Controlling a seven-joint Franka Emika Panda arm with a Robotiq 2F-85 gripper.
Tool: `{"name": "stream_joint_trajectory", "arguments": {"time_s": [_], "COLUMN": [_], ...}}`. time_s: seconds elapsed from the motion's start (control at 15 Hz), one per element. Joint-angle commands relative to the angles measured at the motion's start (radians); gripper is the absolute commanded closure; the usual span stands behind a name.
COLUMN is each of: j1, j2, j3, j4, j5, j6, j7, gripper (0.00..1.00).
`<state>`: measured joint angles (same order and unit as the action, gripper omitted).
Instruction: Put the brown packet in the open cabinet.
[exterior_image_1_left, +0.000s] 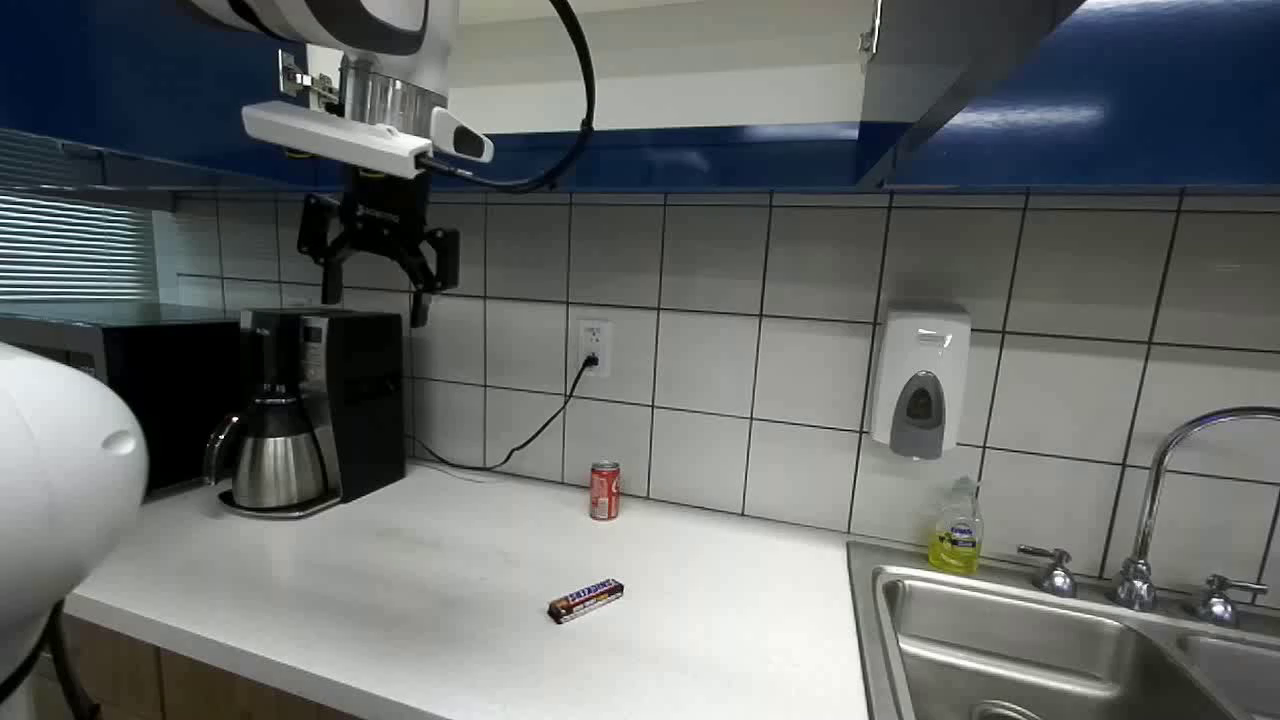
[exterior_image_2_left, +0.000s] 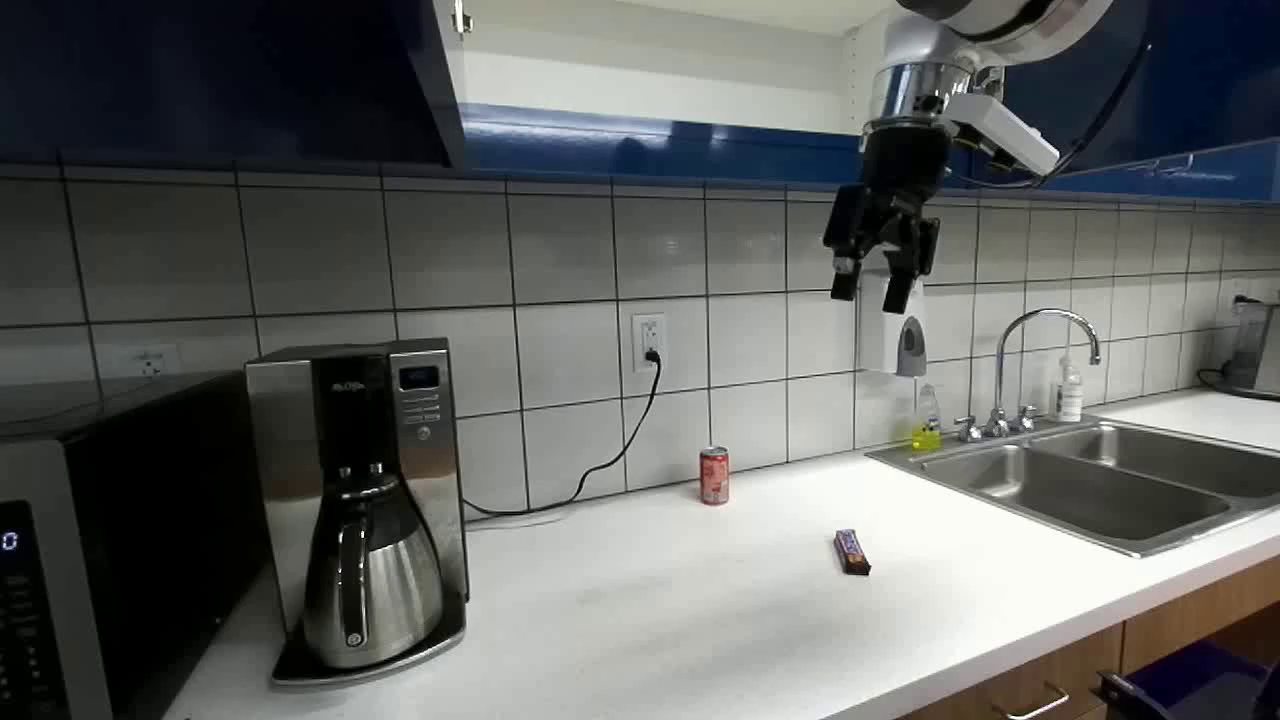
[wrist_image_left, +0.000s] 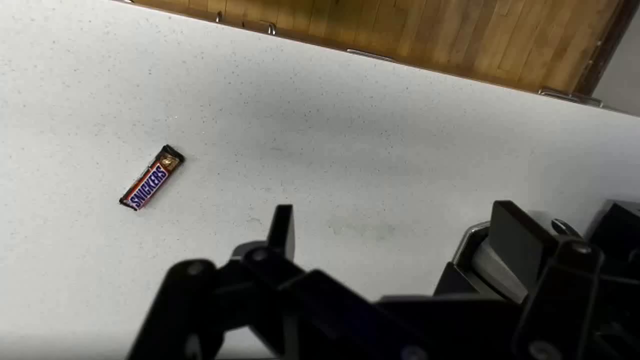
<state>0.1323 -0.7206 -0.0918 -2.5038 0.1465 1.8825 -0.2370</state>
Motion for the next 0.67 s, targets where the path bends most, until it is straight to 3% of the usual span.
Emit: {"name": "stream_joint_trajectory", "arguments": {"time_s": [0.0, 0.6], "j1": [-0.014, -0.071], "j2": [0.002, 0.006], "j3": [0.011, 0.028], "j4": [0.003, -0.006], "j5": [0.008, -0.005], "j6": [-0.004, -0.031], "j7": [-0.007, 0.113], "gripper": [0.0, 0.0]}}
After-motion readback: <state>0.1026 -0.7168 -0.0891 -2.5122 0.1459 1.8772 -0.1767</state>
